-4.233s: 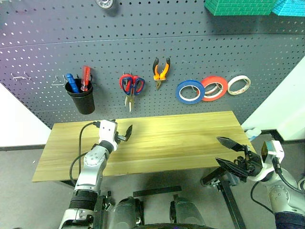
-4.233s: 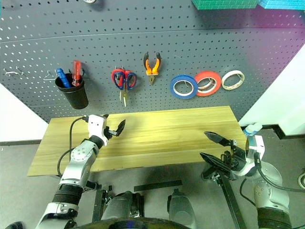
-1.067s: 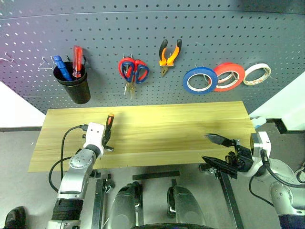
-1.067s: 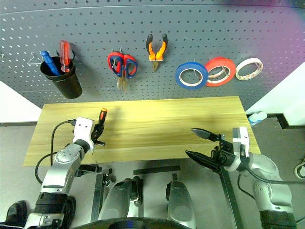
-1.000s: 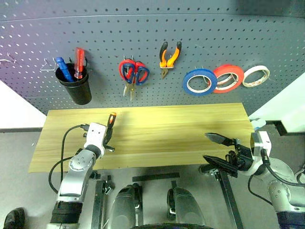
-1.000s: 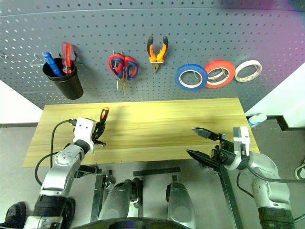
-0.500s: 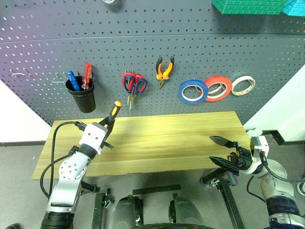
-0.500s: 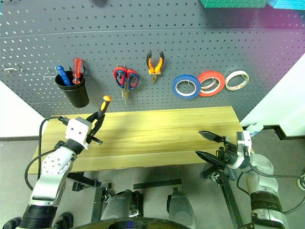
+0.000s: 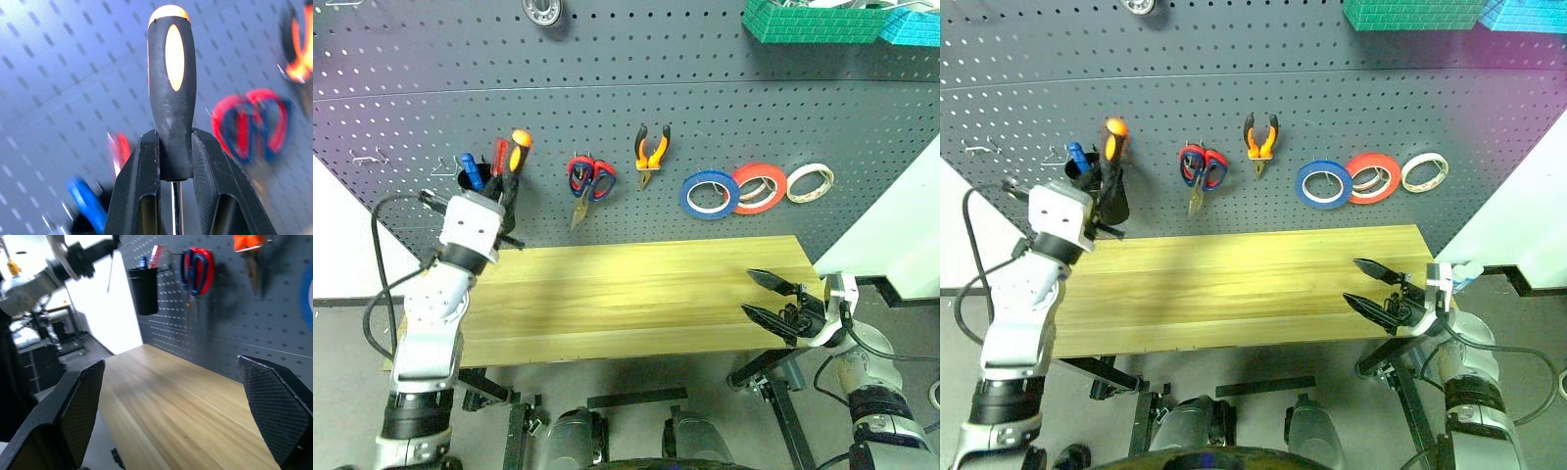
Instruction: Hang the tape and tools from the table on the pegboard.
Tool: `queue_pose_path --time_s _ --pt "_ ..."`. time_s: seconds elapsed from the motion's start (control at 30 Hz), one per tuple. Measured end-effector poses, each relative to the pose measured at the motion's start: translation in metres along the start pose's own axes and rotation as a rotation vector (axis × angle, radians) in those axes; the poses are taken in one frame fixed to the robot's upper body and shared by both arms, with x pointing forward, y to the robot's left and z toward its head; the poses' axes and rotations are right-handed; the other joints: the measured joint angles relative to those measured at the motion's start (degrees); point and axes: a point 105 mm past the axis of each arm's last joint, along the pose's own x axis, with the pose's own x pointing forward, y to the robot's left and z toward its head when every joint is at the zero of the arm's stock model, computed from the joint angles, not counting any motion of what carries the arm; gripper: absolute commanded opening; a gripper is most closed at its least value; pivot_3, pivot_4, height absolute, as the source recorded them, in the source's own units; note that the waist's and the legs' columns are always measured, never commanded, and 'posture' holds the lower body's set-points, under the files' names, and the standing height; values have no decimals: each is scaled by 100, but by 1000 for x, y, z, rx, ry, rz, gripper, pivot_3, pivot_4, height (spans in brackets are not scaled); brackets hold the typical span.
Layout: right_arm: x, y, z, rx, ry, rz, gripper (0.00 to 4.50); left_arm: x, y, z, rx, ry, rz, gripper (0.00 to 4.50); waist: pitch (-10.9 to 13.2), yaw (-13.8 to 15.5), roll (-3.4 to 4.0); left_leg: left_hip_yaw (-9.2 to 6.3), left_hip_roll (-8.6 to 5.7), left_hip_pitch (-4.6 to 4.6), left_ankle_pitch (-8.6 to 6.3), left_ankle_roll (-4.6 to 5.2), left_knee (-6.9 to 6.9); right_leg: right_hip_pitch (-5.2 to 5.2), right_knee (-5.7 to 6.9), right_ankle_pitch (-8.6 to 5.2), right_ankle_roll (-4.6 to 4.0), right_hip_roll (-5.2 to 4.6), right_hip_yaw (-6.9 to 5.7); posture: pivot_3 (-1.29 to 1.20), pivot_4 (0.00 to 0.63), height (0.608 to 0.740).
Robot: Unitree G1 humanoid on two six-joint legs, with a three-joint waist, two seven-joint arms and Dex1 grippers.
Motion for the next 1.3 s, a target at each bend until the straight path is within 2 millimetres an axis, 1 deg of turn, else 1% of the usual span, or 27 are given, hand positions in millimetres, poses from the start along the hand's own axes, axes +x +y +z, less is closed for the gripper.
queue_pose_path --time_s 0.1,0.2,0.43,0.6,0.67,0.77,0.9,1.03,1.3 --pt "2 -2 -5 22 -14 -17 4500 11 6 13 23 -51 -2 528 -5 -12 3 6 0 3 1 -2 3 0 4 0 0 1 5 -40 0 740" --pt "3 -2 -5 25 -17 -17 4500 19 13 20 11 -80 10 528 -8 -16 3 8 0 6 1 -2 3 1 6 0 1 1 9 -44 0 740" --pt "7 0 -7 20 -12 -17 4500 34 31 11 -20 -66 53 528 -12 -22 0 13 1 11 3 -5 6 0 13 0 1 2 14 -46 0 740" --pt "12 3 -2 1 -9 -4 4500 55 43 18 -43 -121 65 528 -17 -11 -7 15 0 11 3 -5 9 0 16 -1 2 2 15 -55 0 740" --pt "12 4 -1 1 -7 -3 4500 59 45 19 -54 -131 66 528 -19 -25 -6 16 0 12 3 -5 9 0 17 -1 2 2 16 -62 0 740" --pt "8 8 -5 16 3 -7 4500 61 45 14 -68 -131 66 528 -22 -38 -9 18 1 14 4 -6 9 -2 22 -1 2 3 19 -69 0 740" --pt "7 10 -5 23 9 -7 4500 60 44 -10 -97 -61 70 528 -26 -39 -7 26 1 25 4 -6 12 -2 35 -1 2 2 28 -74 4 740" --pt "6 15 -2 18 21 -4 4500 59 45 -27 -134 -21 84 528 -29 -31 -13 26 1 25 3 -5 14 -3 37 -2 2 1 29 -78 14 740" --pt "8 20 3 19 31 -8 4500 62 42 -41 -192 -15 96 528 -29 -35 -14 26 1 26 -3 6 14 -3 39 -2 2 0 31 -89 35 740"
